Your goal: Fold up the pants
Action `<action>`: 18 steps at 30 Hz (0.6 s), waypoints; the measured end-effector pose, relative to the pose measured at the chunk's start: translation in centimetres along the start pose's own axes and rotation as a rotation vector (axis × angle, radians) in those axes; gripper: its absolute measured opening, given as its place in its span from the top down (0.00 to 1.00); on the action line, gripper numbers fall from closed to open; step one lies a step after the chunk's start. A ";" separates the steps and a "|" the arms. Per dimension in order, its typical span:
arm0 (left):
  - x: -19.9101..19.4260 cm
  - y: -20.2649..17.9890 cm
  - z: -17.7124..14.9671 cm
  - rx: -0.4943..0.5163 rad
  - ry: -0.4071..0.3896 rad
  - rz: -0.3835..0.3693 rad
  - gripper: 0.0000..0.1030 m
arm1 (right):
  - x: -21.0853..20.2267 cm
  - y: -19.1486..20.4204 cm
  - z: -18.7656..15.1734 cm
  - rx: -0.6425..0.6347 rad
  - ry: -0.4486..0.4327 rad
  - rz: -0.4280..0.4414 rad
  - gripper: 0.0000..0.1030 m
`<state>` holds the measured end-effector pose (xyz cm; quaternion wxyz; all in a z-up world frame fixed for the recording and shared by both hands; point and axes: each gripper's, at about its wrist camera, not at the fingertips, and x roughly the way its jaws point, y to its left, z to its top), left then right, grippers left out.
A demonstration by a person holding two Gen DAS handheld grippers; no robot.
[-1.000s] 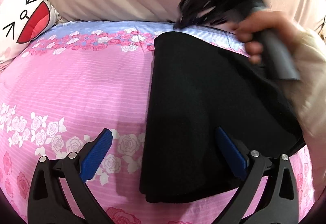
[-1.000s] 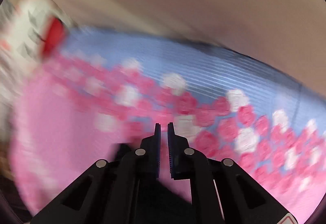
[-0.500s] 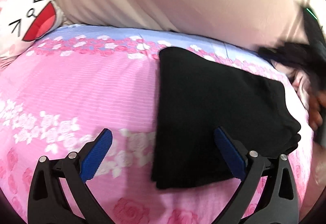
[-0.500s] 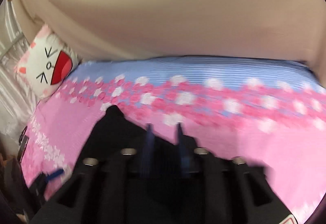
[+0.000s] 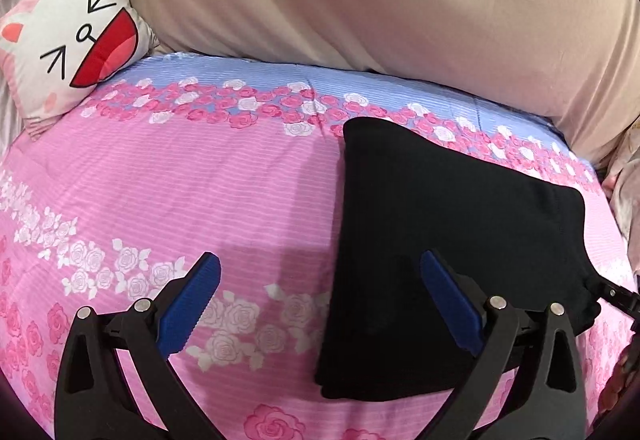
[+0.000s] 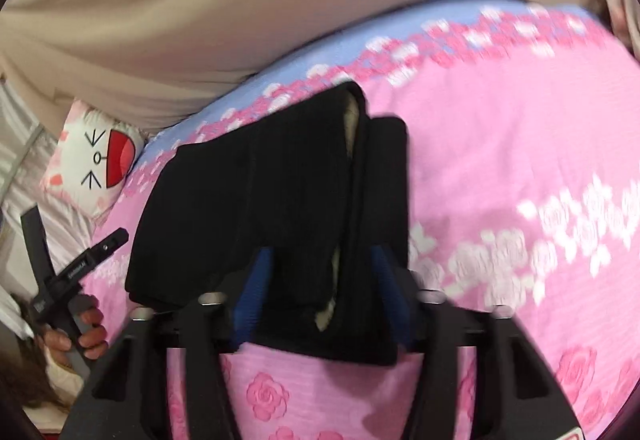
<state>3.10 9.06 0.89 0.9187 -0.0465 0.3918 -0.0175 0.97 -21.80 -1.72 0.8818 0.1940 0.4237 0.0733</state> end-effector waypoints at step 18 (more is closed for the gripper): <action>2.8 -1.9 -1.9 -0.022 0.183 -0.141 0.05 | -2.4 -5.3 -1.5 0.258 -0.011 0.114 0.26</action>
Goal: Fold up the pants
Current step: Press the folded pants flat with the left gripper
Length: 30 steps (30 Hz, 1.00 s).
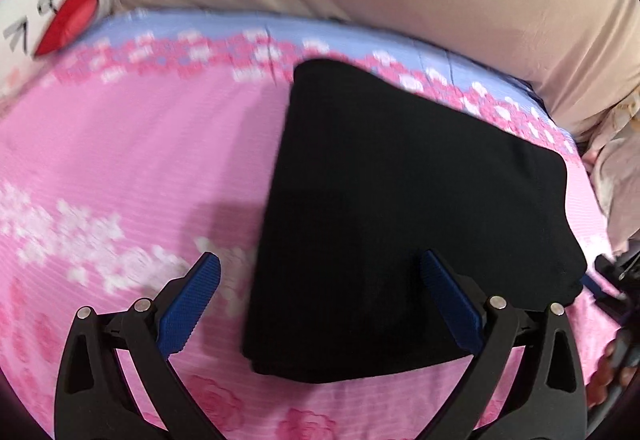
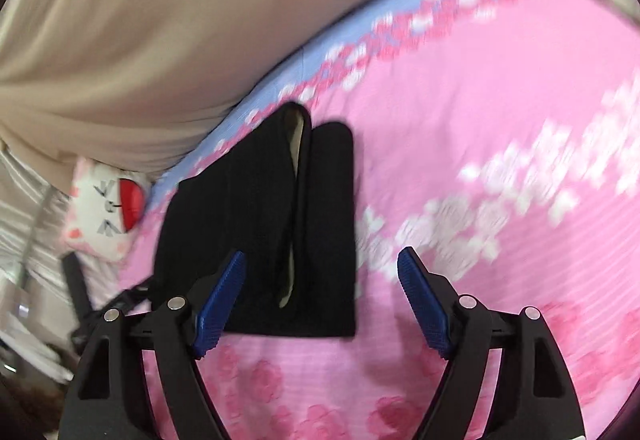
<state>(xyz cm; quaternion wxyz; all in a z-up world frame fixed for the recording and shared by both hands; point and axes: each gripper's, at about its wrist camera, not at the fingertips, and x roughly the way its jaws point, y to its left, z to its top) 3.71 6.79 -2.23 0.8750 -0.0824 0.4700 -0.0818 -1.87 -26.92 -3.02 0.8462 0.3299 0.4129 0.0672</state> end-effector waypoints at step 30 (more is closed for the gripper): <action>-5.4 0.9 -3.5 0.040 0.035 -0.057 0.44 | -3.7 0.6 -5.0 -0.052 0.039 -0.025 0.41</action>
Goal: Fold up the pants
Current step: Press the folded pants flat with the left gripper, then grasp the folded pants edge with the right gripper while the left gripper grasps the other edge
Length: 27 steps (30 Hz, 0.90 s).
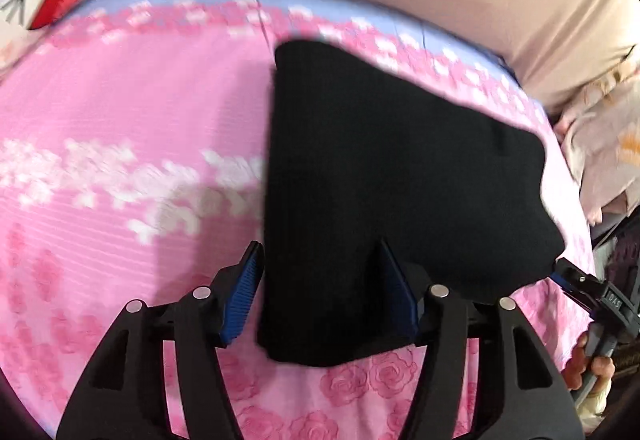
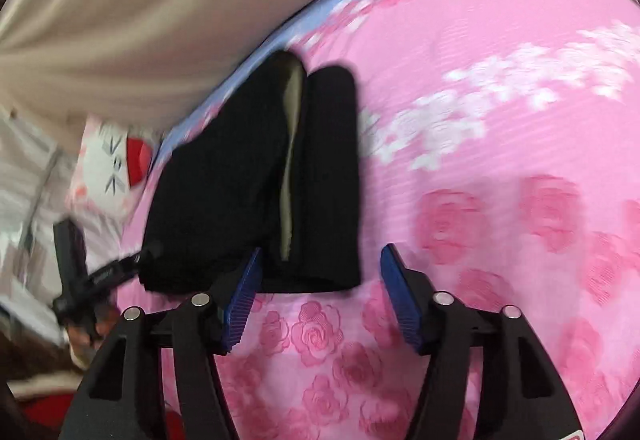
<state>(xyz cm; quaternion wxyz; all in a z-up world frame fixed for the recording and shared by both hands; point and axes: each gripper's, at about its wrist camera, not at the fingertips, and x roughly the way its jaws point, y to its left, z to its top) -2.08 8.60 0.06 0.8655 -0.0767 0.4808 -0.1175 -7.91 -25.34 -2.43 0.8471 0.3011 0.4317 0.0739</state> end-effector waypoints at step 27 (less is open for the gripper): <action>2.0 -14.0 2.7 0.526 -0.128 -0.094 0.91 | 0.9 10.9 8.7 -0.290 0.051 0.249 0.52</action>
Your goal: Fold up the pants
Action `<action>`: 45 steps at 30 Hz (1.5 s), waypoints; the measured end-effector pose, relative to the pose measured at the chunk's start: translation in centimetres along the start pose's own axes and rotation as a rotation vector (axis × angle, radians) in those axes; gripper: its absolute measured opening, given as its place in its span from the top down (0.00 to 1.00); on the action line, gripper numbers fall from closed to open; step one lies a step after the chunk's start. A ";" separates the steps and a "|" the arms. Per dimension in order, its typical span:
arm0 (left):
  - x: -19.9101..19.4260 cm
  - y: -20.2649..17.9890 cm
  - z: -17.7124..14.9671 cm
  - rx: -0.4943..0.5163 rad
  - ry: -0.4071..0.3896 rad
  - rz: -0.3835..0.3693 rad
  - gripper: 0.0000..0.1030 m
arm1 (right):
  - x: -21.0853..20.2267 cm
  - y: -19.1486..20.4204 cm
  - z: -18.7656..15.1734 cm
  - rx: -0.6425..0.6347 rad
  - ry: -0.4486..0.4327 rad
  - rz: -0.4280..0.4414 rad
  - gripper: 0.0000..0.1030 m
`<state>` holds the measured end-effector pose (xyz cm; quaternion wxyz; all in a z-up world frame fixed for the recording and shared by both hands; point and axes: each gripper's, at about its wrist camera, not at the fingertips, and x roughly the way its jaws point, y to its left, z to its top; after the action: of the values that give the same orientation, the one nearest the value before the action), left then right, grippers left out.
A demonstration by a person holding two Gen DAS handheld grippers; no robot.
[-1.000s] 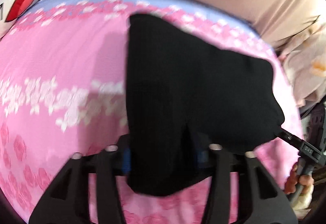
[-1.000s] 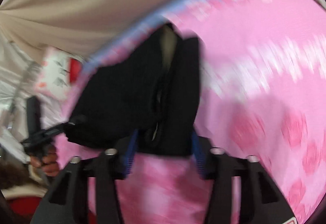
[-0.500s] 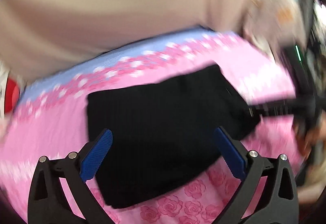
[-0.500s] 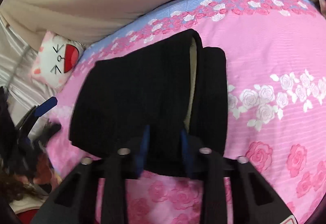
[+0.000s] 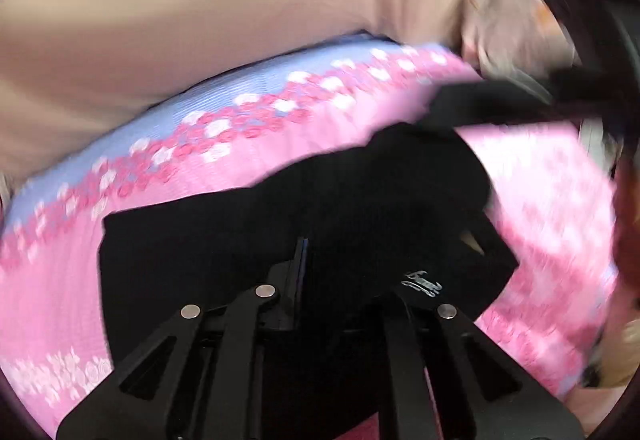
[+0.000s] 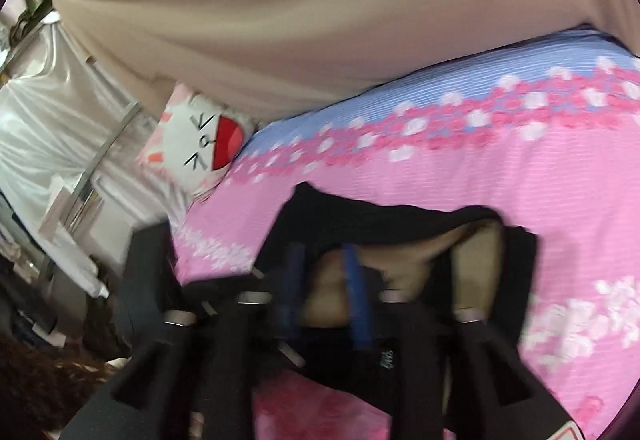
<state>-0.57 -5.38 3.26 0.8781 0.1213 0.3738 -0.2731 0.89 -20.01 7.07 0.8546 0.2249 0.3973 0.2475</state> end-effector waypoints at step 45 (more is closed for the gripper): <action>2.2 13.6 -5.9 -0.498 0.159 -0.062 0.44 | -2.1 -9.9 -6.7 0.253 -0.021 -0.210 0.51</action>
<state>4.94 7.40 -2.25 0.8400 -0.0888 0.5008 -0.1892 -3.17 -27.66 -1.43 0.8448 0.2905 0.4375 0.1024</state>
